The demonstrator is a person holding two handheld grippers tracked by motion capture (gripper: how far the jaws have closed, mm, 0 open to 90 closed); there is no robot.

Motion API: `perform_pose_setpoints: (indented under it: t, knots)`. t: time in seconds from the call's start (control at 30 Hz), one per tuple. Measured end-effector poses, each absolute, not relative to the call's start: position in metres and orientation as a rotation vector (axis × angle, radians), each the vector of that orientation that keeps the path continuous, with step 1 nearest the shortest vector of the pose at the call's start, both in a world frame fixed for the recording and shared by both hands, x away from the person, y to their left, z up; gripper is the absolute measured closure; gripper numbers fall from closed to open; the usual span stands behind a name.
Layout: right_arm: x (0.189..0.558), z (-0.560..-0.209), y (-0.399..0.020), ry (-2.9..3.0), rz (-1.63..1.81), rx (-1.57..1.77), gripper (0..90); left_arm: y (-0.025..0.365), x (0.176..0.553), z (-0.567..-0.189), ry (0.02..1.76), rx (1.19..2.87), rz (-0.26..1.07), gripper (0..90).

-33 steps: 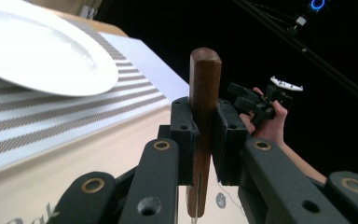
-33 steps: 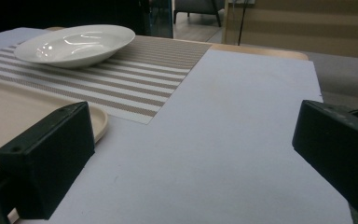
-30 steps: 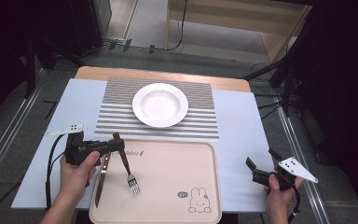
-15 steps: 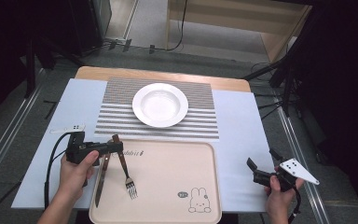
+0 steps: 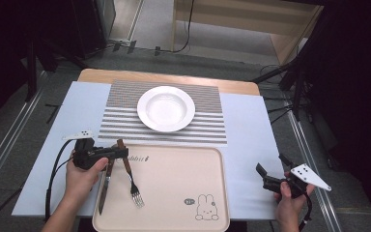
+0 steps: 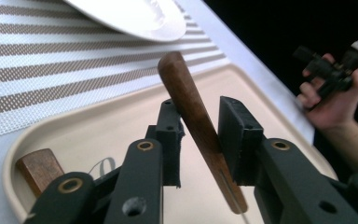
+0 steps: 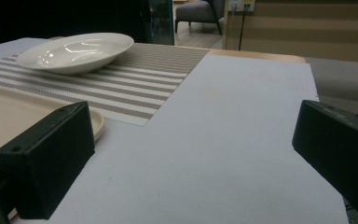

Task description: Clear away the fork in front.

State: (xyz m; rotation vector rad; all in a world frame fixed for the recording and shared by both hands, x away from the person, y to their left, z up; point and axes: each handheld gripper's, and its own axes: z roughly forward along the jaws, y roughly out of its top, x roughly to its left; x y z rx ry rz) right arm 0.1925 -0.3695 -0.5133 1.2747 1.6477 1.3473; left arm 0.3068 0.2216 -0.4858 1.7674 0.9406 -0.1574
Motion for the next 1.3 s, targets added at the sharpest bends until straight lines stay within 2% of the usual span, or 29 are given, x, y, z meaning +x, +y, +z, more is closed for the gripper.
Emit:
perform_pose_setpoints:
  t: [0.7,0.87,0.93,0.97,1.03,1.13,1.2,1.3]
  knots:
    - [0.196,-0.517,-0.371,1.636,1.364,1.297,0.0,0.183,0.299,-0.493,0.937,2.137,0.106,46.4]
    - [0.196,-0.517,-0.37,1.64,1.364,1.301,0.0,0.179,0.296,-0.49,0.946,2.162,0.187,37.6]
    - [0.196,-0.517,-0.37,1.641,1.361,1.296,0.0,0.179,0.296,-0.489,0.952,2.16,0.192,37.3]
    - [0.196,-0.517,-0.37,1.641,1.362,1.296,0.0,0.181,0.294,-0.487,0.941,2.151,0.197,39.3]
    - [0.196,-0.517,-0.37,1.639,1.362,1.297,0.0,0.183,0.291,-0.483,0.927,2.13,0.194,52.9]
    - [0.196,-0.517,-0.371,1.637,1.366,1.3,0.0,0.185,0.286,-0.478,0.891,2.125,0.153,78.6]
    - [0.196,-0.517,-0.371,1.636,1.365,1.3,0.0,0.183,0.28,-0.477,0.863,2.134,0.142,88.1]
    - [0.196,-0.517,-0.371,1.636,1.364,1.299,0.0,0.176,0.272,-0.479,0.838,2.156,0.119,88.5]
